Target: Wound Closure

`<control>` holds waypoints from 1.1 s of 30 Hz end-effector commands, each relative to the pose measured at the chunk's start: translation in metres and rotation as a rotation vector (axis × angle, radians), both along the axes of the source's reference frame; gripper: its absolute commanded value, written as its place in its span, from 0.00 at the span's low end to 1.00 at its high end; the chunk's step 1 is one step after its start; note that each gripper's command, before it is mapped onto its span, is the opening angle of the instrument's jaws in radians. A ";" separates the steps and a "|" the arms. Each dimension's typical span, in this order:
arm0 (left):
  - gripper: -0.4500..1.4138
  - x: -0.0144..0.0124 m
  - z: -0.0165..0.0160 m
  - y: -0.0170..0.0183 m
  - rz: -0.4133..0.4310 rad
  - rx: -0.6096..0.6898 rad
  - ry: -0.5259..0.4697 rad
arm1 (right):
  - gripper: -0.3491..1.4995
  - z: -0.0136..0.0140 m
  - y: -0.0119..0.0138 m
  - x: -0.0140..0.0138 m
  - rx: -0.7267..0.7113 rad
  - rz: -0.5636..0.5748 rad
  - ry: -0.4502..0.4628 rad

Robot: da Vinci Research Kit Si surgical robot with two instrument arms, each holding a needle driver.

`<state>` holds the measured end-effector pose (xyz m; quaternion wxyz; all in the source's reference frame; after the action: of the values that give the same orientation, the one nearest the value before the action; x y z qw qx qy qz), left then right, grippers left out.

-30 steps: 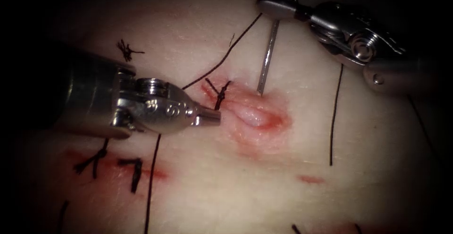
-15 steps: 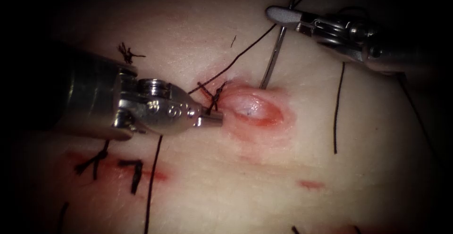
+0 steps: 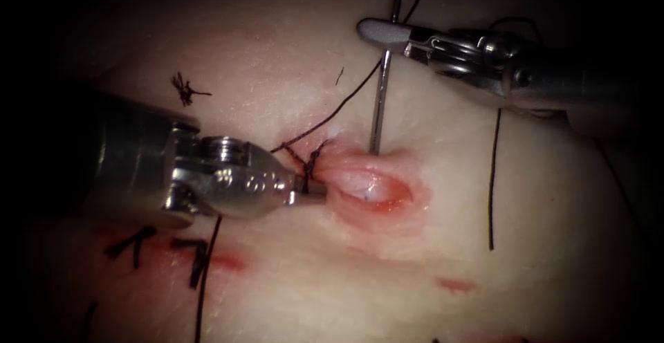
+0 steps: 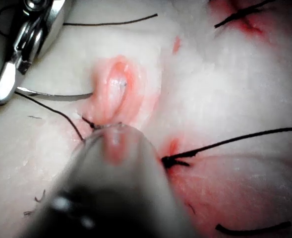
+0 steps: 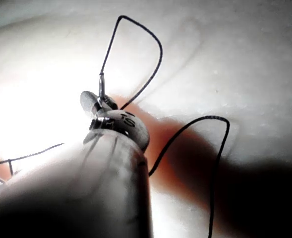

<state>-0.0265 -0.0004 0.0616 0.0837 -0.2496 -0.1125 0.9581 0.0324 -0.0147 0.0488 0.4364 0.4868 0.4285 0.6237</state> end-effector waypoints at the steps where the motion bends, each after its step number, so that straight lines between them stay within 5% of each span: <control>1: 0.00 -0.0005 0.0006 0.0000 0.000 -0.001 -0.001 | 0.00 -0.0008 -0.0008 0.0014 0.010 -0.022 -0.012; 17: 0.00 -0.0005 0.0006 0.0001 0.001 0.000 -0.001 | 0.00 -0.0016 -0.0059 0.0012 0.221 -0.124 -0.014; 33: 0.00 -0.0005 0.0005 0.0001 0.001 0.000 -0.001 | 0.00 -0.0049 -0.0105 0.0024 0.465 -0.075 0.183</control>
<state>-0.0265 -0.0003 0.0615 0.0836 -0.2498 -0.1130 0.9580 0.0340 -0.0254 0.0439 0.2919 0.6445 0.2903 0.6443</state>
